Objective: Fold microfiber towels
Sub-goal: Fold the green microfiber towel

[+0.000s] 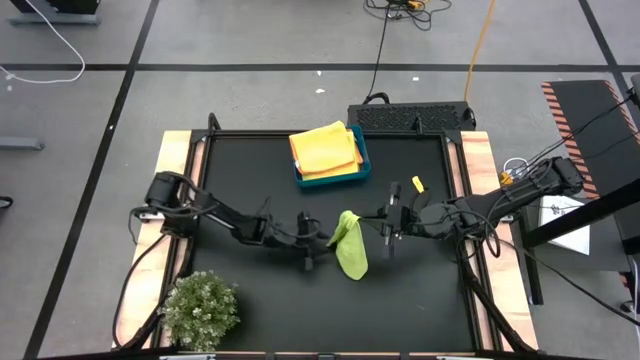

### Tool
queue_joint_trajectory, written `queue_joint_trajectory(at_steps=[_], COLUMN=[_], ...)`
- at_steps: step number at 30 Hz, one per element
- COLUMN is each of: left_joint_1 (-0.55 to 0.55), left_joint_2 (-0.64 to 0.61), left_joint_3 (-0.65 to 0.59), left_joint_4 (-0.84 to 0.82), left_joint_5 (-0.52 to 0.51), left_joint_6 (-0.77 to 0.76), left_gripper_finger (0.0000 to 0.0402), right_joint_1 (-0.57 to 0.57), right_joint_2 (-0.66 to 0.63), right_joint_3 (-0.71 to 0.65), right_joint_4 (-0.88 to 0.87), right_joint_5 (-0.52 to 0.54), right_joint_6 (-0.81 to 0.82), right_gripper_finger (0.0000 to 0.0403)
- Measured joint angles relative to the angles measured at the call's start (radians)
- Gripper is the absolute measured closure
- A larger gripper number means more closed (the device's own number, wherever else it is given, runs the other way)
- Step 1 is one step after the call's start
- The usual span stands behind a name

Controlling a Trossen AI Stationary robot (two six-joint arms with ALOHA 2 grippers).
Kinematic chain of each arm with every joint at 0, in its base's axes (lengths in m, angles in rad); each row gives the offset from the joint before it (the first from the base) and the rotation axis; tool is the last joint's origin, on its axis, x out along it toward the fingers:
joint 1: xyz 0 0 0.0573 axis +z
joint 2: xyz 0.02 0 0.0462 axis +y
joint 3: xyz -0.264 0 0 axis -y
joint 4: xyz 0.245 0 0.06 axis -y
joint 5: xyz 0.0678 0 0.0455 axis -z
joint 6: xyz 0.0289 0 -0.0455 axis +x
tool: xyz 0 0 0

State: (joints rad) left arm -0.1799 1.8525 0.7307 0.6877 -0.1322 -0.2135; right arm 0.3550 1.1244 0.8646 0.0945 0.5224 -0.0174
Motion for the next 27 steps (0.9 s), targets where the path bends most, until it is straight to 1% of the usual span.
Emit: queue_joint_trajectory(at_steps=[2,7,12,14,16,23,27], left_joint_1=[0.0,0.012,0.035,0.04,0.041,0.042,0.042], left_joint_2=[0.029,0.076,0.094,0.093,0.094,0.093,0.048], left_joint_3=[0.0,0.0,0.0,0.001,0.0,0.0,0.0], left_joint_4=[0.024,0.025,0.068,0.067,0.064,0.045,-0.055], left_joint_5=[-0.007,-0.073,-0.078,-0.078,-0.078,-0.052,-0.047], left_joint_6=[-0.01,-0.028,-0.028,-0.021,-0.004,0.028,0.051], left_gripper_finger=[0.0197,0.0197,0.0198,0.0207,0.0227,0.0327,0.0384], right_joint_1=[0.0,0.0,0.0,0.0,0.0,0.0,0.004], right_joint_2=[0.0,0.0,0.0,0.0,0.0,0.0,0.0], right_joint_3=[0.0,0.0,0.0,0.0,0.0,0.0,0.0], right_joint_4=[0.001,0.002,0.003,0.003,0.002,-0.008,-0.031], right_joint_5=[0.0,0.0,-0.002,-0.002,-0.003,-0.003,-0.003], right_joint_6=[-0.001,0.001,0.008,0.009,0.01,0.027,0.035], right_gripper_finger=[0.0403,0.0403,0.0403,0.0403,0.0403,0.0403,0.0403])
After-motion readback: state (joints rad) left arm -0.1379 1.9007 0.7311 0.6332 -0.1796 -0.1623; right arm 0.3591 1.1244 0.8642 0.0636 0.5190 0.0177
